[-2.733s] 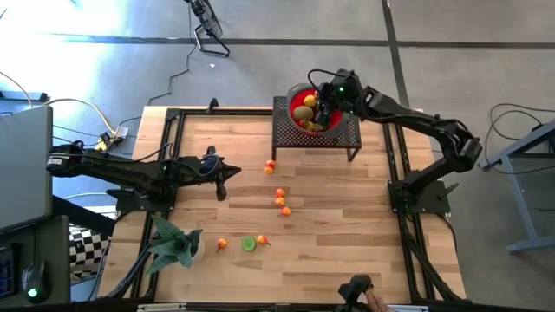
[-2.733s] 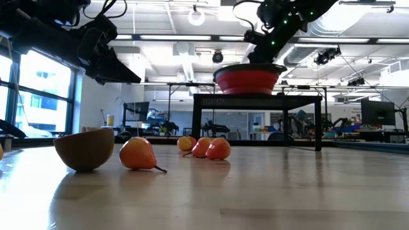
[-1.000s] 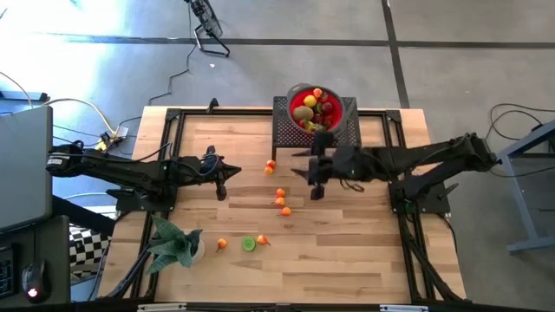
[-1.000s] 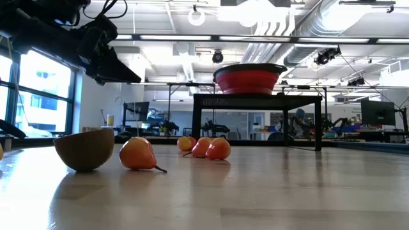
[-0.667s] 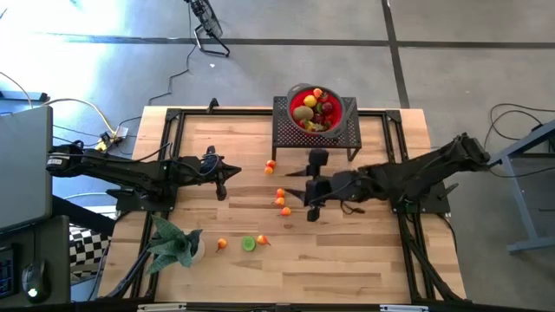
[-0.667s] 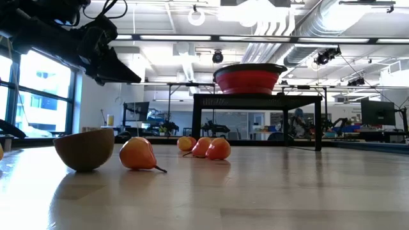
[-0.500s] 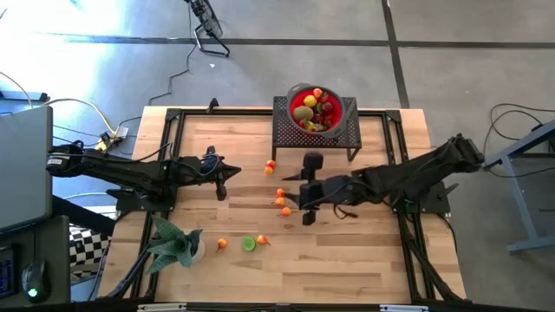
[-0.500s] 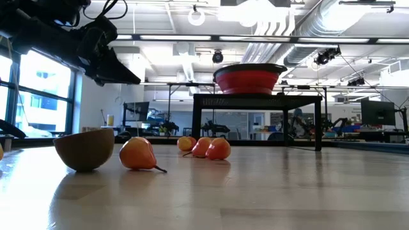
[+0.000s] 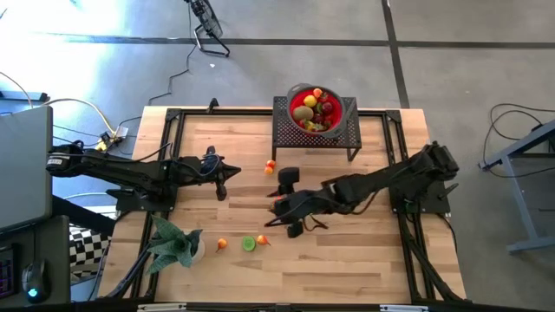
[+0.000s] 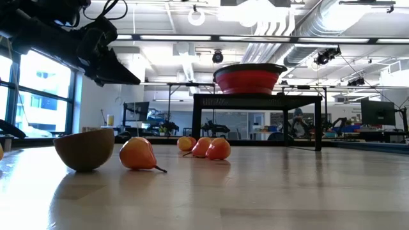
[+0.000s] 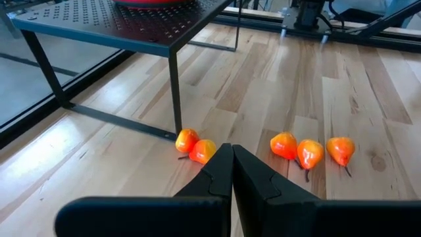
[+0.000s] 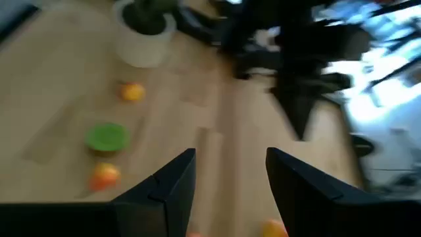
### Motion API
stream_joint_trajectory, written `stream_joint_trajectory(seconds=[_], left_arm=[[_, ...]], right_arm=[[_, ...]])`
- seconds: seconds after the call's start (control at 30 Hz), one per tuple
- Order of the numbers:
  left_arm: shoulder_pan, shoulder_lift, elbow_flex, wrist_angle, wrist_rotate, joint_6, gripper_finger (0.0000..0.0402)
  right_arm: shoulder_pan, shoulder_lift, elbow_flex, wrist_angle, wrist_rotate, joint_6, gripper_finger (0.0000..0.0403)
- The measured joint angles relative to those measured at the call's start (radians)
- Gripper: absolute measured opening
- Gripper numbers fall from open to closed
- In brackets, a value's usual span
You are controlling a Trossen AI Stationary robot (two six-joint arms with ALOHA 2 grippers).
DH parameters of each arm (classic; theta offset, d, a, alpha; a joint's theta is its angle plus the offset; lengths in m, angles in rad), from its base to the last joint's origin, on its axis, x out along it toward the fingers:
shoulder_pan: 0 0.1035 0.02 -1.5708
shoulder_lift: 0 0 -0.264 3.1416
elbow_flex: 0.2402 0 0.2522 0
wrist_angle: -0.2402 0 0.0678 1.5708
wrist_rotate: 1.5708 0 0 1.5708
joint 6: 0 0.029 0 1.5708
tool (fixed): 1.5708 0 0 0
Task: Pick & Place Fruit
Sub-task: Put the pear into the strainer on the shelf
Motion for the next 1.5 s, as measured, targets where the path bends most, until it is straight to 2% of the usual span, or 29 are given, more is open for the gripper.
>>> stream_joint_trajectory(seconds=[0.23,0.63,1.07,1.5], left_arm=[[0.0,0.0,0.0,-0.011,-0.003,0.0,0.0006],[0.0,0.0,0.0,-0.046,-0.003,0.0,0.0006],[0.0,0.0,0.0,-0.053,-0.002,0.0,0.0006],[0.0,0.0,0.0,-0.059,0.001,0.0,0.0006]], right_arm=[[-0.049,0.076,0.001,-0.048,-0.208,0.103,0.0178],[-0.1,0.182,0.001,-0.103,-0.357,0.099,0.0178],[-0.105,0.282,0.0,-0.128,-0.407,0.101,0.0178],[-0.112,0.344,0.0,-0.14,-0.387,0.103,0.0178]])
